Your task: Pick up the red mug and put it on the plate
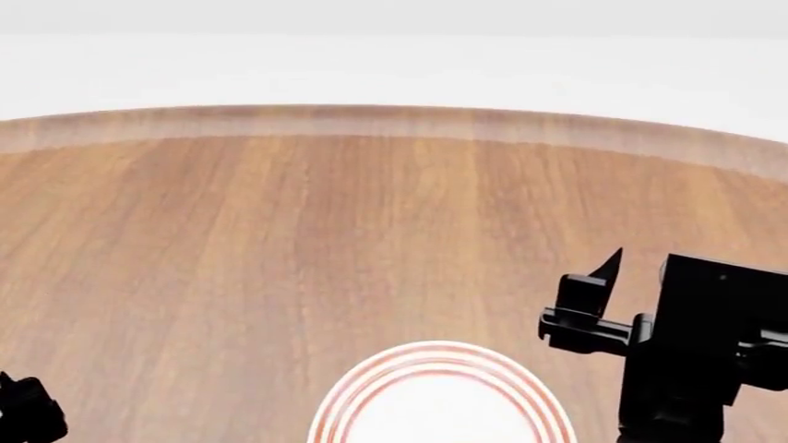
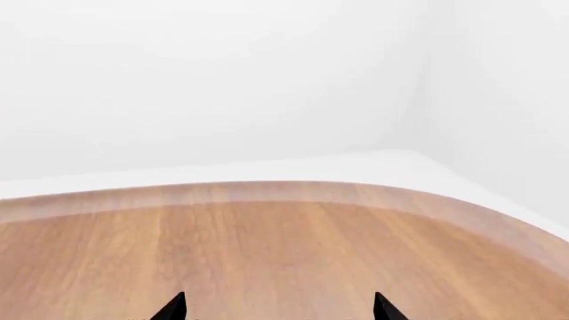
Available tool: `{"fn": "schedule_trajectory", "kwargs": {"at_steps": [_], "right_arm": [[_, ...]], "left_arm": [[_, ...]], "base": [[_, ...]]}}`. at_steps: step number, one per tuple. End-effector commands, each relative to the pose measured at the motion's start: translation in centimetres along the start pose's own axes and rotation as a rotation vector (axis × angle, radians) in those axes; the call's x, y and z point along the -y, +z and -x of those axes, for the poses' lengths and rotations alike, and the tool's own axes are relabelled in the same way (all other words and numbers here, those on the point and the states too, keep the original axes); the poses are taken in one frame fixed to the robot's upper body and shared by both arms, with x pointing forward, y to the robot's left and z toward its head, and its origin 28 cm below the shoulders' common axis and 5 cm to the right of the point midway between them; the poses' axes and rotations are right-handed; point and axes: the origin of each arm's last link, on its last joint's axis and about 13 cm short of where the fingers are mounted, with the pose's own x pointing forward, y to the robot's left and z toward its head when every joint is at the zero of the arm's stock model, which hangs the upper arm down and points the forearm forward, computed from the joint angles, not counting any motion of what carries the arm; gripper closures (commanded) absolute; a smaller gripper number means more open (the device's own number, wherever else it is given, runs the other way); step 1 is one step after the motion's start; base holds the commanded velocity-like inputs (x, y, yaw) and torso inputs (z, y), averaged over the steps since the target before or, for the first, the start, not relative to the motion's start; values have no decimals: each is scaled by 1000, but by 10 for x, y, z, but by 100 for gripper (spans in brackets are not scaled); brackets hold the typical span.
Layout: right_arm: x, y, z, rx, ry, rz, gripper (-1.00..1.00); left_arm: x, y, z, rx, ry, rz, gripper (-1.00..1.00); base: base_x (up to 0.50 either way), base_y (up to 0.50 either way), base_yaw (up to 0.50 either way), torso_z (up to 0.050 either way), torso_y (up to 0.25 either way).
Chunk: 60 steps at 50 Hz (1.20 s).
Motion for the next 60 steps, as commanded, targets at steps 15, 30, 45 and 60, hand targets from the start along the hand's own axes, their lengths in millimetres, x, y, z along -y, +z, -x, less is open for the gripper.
{"fn": "schedule_trajectory", "kwargs": {"at_steps": [15,30,45,60], "right_arm": [[-2,-6,-3,-17,5,5,-100],[-4,-11,-5,-28,9,6,-100],[-6,-15,-6,-39,16,7,-100],[-8,-20,-7,-48,20,11,-100]], "left_arm": [[2,-19,-18,-97,3,-21,-100],[2,-28,-41,-142,43,-41,-100],[1,-35,-54,-195,59,-56,-100],[1,-41,-62,-231,71,-64,-100]], "base": [[0,0,0,0,0],[0,0,0,0,0],[0,0,0,0,0],[0,0,0,0,0]]}}
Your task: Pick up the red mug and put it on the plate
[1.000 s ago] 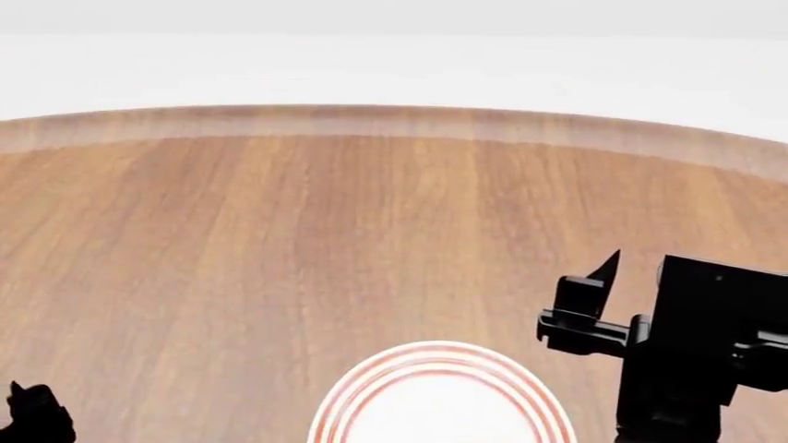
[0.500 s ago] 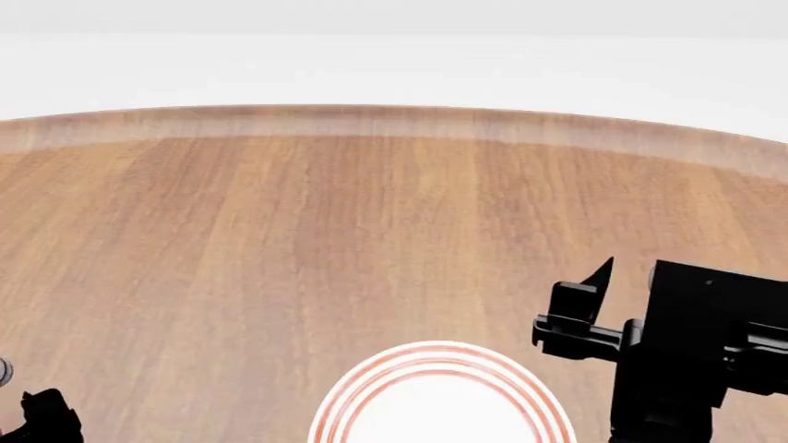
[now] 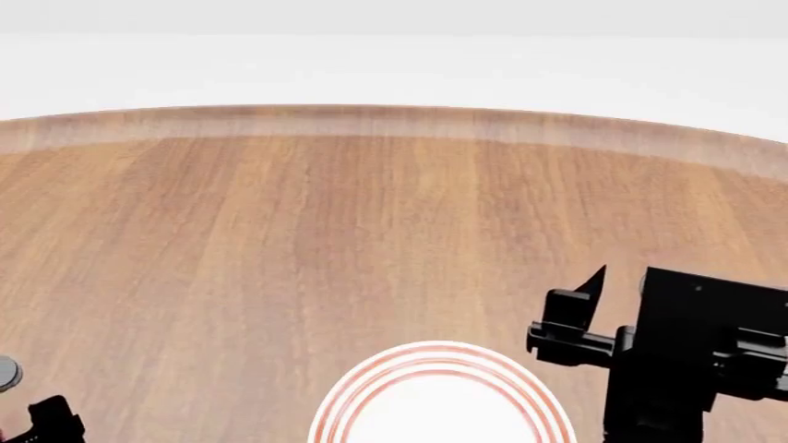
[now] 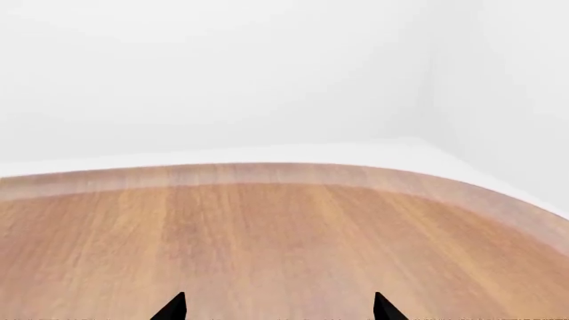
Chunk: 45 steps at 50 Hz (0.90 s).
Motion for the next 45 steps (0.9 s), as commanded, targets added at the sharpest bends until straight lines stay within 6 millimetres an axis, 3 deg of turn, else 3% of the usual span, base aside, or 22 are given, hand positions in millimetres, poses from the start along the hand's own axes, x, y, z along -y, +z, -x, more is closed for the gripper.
{"fn": "schedule_trajectory", "kwargs": {"at_steps": [1,32,33,45], "right_arm": [[-2,-3,-1,-7,6,4,-100],[-4,-14,-4,-26,13,14,-100],[-4,-13,-4,-27,12,14,-100],[-5,-16,-5,-31,14,17,-100]], "left_arm": [[0,-2,-7,-25,10,-10,-100],[3,-5,-20,-51,37,-14,-100],[3,-5,-20,-47,39,-16,100],[3,-8,-22,-45,39,-21,100]], "base": [[0,0,0,0,0],[0,0,0,0,0],[0,0,0,0,0],[0,0,0,0,0]]}}
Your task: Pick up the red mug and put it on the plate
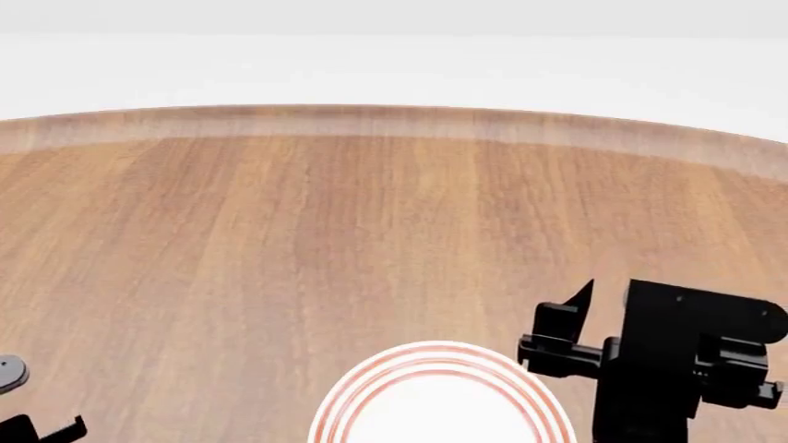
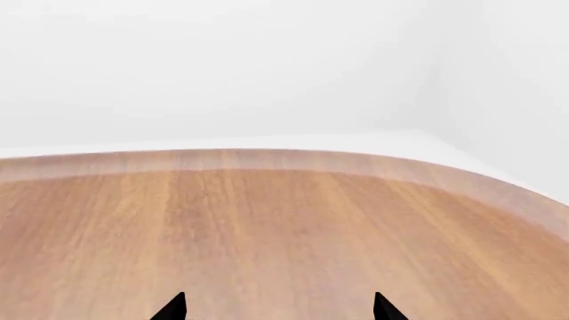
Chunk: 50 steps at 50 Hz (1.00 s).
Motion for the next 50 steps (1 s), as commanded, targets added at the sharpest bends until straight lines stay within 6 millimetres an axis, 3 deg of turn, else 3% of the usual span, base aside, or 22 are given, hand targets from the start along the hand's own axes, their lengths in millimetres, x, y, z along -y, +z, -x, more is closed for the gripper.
{"fn": "schedule_trajectory", "kwargs": {"at_steps": [1,22,37,50], "right_arm": [[-1,-2,-1,-4,3,2,-100],[-2,-5,-2,-11,2,3,-100],[-2,-3,-2,-11,4,1,-100],[-2,1,-2,-8,2,-12,-100]], "left_arm": [[0,-2,-2,0,2,-6,100],[1,-1,1,23,-20,-20,100],[13,16,27,95,-186,-136,100],[41,34,56,175,-376,-240,100]], "base": [[0,0,0,0,0],[0,0,0,0,0],[0,0,0,0,0],[0,0,0,0,0]]}}
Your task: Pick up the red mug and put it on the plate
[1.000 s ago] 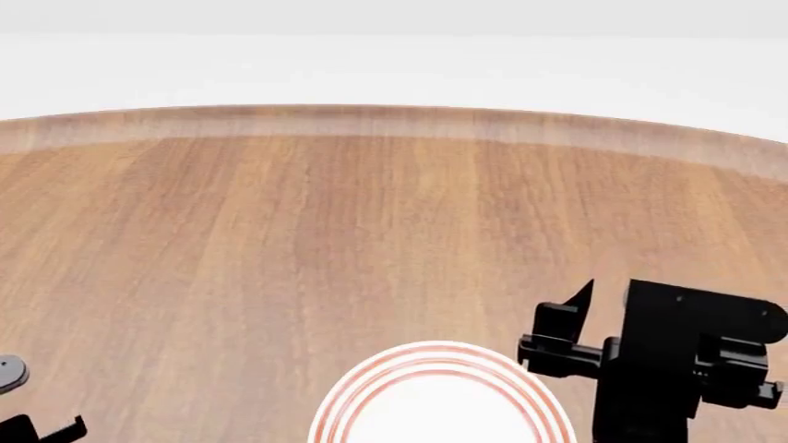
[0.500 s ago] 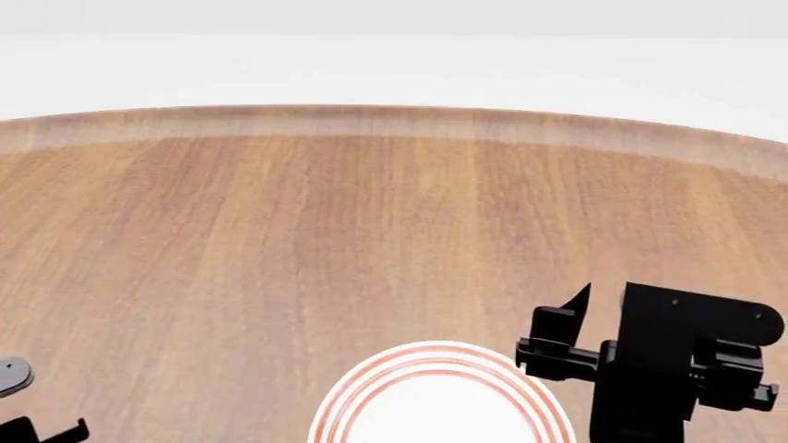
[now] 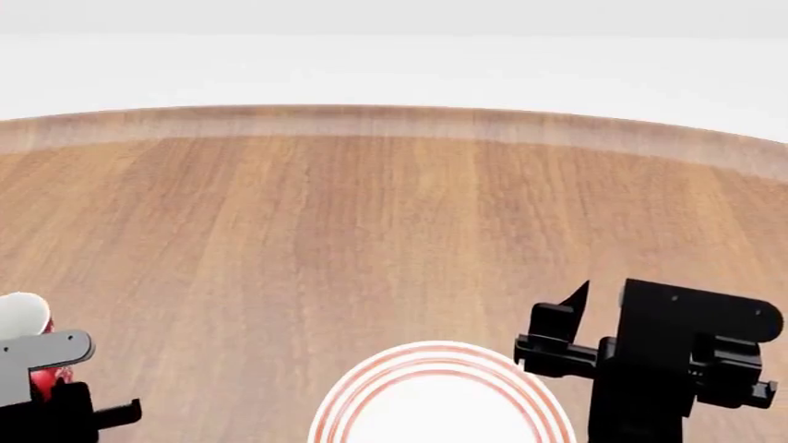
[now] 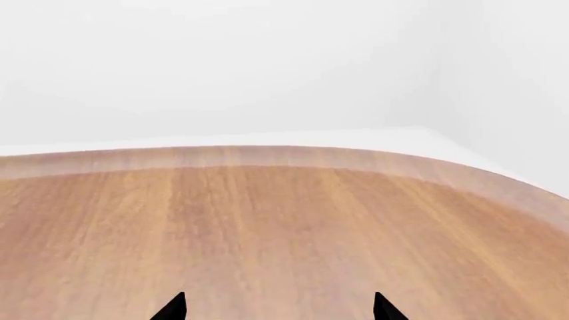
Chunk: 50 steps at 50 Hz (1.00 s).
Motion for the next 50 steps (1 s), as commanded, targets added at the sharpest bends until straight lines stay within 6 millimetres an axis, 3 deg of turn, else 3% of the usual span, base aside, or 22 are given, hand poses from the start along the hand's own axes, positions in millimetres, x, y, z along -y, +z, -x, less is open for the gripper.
{"fn": "schedule_trajectory", "kwargs": {"at_steps": [1,22,50], "right_arm": [[1,2,0,1,-3,-8,-100],[1,2,0,-2,-18,-8,-100],[3,11,0,6,-42,-22,-100]], "left_arm": [[24,20,17,68,-148,-79,100],[70,37,35,130,-315,-211,100],[110,31,53,154,-583,-374,100]], "base": [[0,0,0,0,0],[0,0,0,0,0],[0,0,0,0,0]]}}
